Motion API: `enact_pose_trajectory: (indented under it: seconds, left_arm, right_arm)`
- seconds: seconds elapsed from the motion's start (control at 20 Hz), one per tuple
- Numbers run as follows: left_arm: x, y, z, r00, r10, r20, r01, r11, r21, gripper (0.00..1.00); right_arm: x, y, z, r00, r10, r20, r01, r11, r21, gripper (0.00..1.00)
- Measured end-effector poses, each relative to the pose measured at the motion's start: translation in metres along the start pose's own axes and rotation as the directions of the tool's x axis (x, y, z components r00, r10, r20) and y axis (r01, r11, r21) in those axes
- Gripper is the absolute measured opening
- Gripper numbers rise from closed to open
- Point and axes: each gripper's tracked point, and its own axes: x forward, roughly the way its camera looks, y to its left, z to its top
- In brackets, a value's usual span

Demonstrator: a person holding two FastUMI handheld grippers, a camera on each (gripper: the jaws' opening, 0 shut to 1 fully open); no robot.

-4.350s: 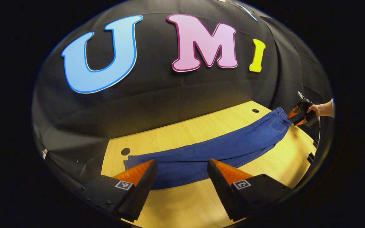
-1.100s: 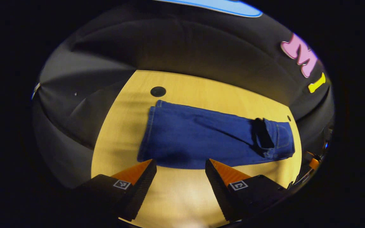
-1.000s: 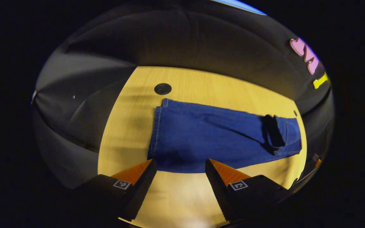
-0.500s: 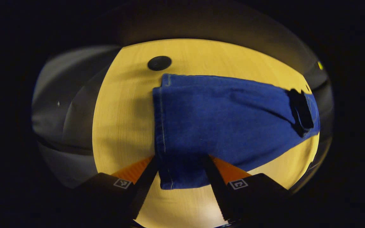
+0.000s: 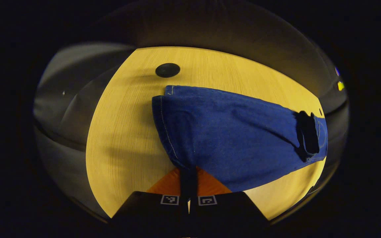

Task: Grasp the waist and the cuffs of the jeans and fold them to make the two legs overlap; first hold the waist and fold one-third of the jeans toward the cuffs, then hold the cuffs and fold the remaining one-third in the same direction to finish folding.

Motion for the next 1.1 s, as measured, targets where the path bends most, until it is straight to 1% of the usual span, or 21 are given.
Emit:
enact_pose_trajectory:
  seconds: [0.1, 0.2, 0.3, 0.35, 0.5, 0.6, 0.65, 0.7, 0.75, 0.8, 0.9, 0.95, 1.0, 1.1]
  left_arm:
    - [-0.016, -0.016, 0.008, 0.999, -0.039, 0.03, 0.038, 0.999, 0.011, 0.06]
    - [-0.049, -0.048, 0.017, 0.99, -0.122, 0.073, 0.122, 0.992, 0.011, 0.06]
    - [-0.089, -0.096, 0.025, 0.963, -0.231, 0.136, 0.23, 0.973, 0.021, 0.06]
    - [-0.108, -0.12, 0.031, 0.948, -0.277, 0.155, 0.274, 0.961, 0.044, 0.06]
    - [-0.157, -0.193, 0.032, 0.916, -0.349, 0.198, 0.321, 0.934, 0.159, 0.06]
    - [-0.181, -0.248, 0.033, 0.886, -0.409, 0.219, 0.355, 0.902, 0.246, 0.06]
    - [-0.185, -0.278, 0.035, 0.87, -0.442, 0.22, 0.378, 0.883, 0.278, 0.02]
    - [-0.189, -0.31, 0.036, 0.853, -0.475, 0.217, 0.403, 0.863, 0.305, 0.06]
    - [-0.189, -0.339, 0.034, 0.841, -0.5, 0.208, 0.42, 0.844, 0.332, 0.06]
    - [-0.187, -0.367, 0.029, 0.835, -0.516, 0.192, 0.431, 0.83, 0.355, 0.06]
    - [-0.176, -0.41, 0.01, 0.837, -0.529, 0.141, 0.447, 0.808, 0.383, 0.06]
    - [-0.162, -0.432, 0.003, 0.84, -0.529, 0.123, 0.45, 0.805, 0.387, 0.06]
    - [-0.145, -0.449, -0.003, 0.848, -0.519, 0.105, 0.446, 0.807, 0.386, 0.06]
    - [-0.108, -0.467, -0.011, 0.885, -0.459, 0.082, 0.395, 0.831, 0.392, 0.06]
  right_arm:
    - [0.0, -0.003, 0.004, 1.0, 0.005, 0.005, -0.005, 1.0, 0.005, 0.97]
    - [-0.003, -0.002, 0.011, 1.0, 0.018, 0.022, -0.019, 1.0, 0.02, 0.97]
    - [-0.008, -0.001, 0.017, 0.999, 0.032, 0.038, -0.033, 0.999, 0.029, 0.97]
    - [-0.01, -0.001, 0.018, 0.998, 0.037, 0.042, -0.038, 0.999, 0.03, 0.96]
    - [-0.022, -0.002, 0.023, 0.997, 0.051, 0.057, -0.052, 0.998, 0.024, 0.96]
    - [-0.031, -0.005, 0.026, 0.996, 0.055, 0.074, -0.056, 0.998, 0.013, 0.97]
    - [-0.038, -0.008, 0.028, 0.995, 0.056, 0.084, -0.057, 0.998, 0.004, 0.96]
    - [-0.045, -0.009, 0.029, 0.994, 0.056, 0.093, -0.056, 0.998, -0.006, 0.96]
    - [-0.053, -0.012, 0.03, 0.993, 0.054, 0.104, -0.053, 0.998, -0.018, 0.96]
    - [-0.061, -0.016, 0.032, 0.992, 0.052, 0.114, -0.049, 0.998, -0.028, 0.96]
    - [-0.073, -0.025, 0.035, 0.99, 0.043, 0.135, -0.036, 0.998, -0.05, 0.96]
    - [-0.08, -0.031, 0.036, 0.99, 0.036, 0.139, -0.027, 0.997, -0.066, 0.96]
    - [-0.086, -0.037, 0.035, 0.989, 0.028, 0.143, -0.016, 0.996, -0.085, 0.96]
    - [-0.096, -0.051, 0.035, 0.988, 0.013, 0.151, 0.006, 0.993, -0.121, 0.96]
